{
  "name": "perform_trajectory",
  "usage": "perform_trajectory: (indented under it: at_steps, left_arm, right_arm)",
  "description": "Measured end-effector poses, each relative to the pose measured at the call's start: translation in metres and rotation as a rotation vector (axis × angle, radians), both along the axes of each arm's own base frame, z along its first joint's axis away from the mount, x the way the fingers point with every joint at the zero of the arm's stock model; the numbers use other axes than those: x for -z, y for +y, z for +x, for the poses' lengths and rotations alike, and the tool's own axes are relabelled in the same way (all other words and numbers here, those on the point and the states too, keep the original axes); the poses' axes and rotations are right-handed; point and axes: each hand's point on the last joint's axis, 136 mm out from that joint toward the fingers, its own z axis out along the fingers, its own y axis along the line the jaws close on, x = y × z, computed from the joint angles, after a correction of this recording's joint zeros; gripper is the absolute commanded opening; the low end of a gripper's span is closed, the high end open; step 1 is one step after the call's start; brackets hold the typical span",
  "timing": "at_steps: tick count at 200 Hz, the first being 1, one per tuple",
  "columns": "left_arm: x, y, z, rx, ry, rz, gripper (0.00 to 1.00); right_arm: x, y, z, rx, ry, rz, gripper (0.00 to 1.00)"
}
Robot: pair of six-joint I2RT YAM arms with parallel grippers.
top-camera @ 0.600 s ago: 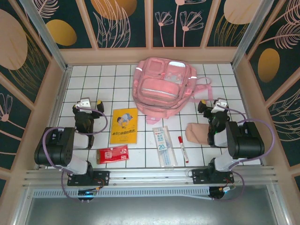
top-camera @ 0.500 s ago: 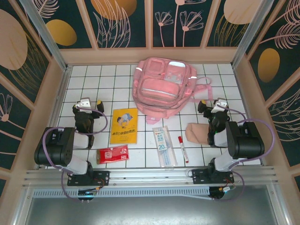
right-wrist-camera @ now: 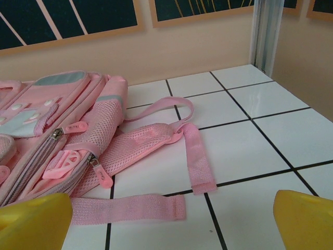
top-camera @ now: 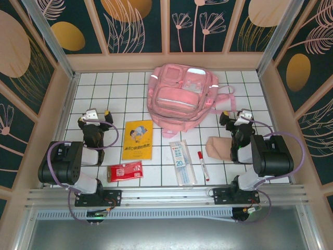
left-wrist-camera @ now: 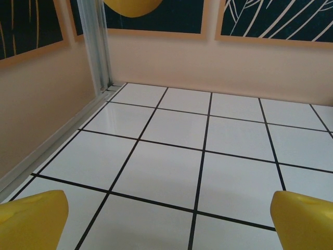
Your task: Pack the student bag
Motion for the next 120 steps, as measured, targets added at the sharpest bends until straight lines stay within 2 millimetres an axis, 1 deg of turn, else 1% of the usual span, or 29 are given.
perform_trajectory:
  at_steps: [55,61,70,76,80,87,92,94,97,104,110,114,120]
  left_arm:
    - [0.001,0.000,0.000,0.000,0.008,-0.002,0.99]
    - [0.001,-0.001,0.001,0.003,0.029,-0.003,0.99]
    - [-0.005,-0.001,0.007,0.000,0.055,-0.013,0.99]
    - [-0.015,0.000,0.014,-0.004,0.060,-0.022,0.99]
    - [-0.026,-0.001,0.019,-0.004,0.054,-0.033,0.99]
    - [-0.047,-0.001,0.026,-0.002,0.029,-0.050,0.99]
    - [-0.064,-0.003,0.031,0.003,0.008,-0.067,0.99]
    - [-0.071,-0.004,0.032,0.007,0.002,-0.075,0.99]
    - [-0.081,-0.004,0.034,0.011,-0.013,-0.087,0.99]
    - [-0.103,-0.007,0.037,0.022,-0.038,-0.127,0.99]
    - [-0.118,-0.009,0.038,0.030,-0.054,-0.162,0.99]
    - [-0.128,-0.011,0.039,0.037,-0.064,-0.205,0.99]
    - [-0.139,-0.015,0.039,0.055,-0.067,-0.251,0.99]
  right_arm:
    - [0.000,0.002,0.000,-0.009,0.002,0.001,0.99]
    - [0.001,0.001,0.000,-0.009,0.014,0.002,0.99]
    - [-0.002,0.002,0.001,-0.009,0.023,0.001,0.99]
    - [-0.008,0.002,0.002,-0.009,0.030,0.003,0.99]
    - [-0.012,0.002,0.003,-0.008,0.034,0.012,0.99]
    - [-0.027,0.003,0.008,-0.011,0.026,0.036,0.99]
    - [-0.043,0.004,0.013,-0.019,0.009,0.061,0.98]
    - [-0.046,0.005,0.014,-0.022,0.008,0.068,0.97]
    - [-0.058,0.006,0.017,-0.030,-0.006,0.085,0.95]
    - [-0.078,0.010,0.023,-0.046,-0.022,0.126,0.90]
    - [-0.096,0.014,0.029,-0.067,-0.032,0.172,0.89]
    - [-0.104,0.017,0.032,-0.082,-0.027,0.201,0.89]
    - [-0.117,0.024,0.037,-0.108,-0.016,0.244,0.87]
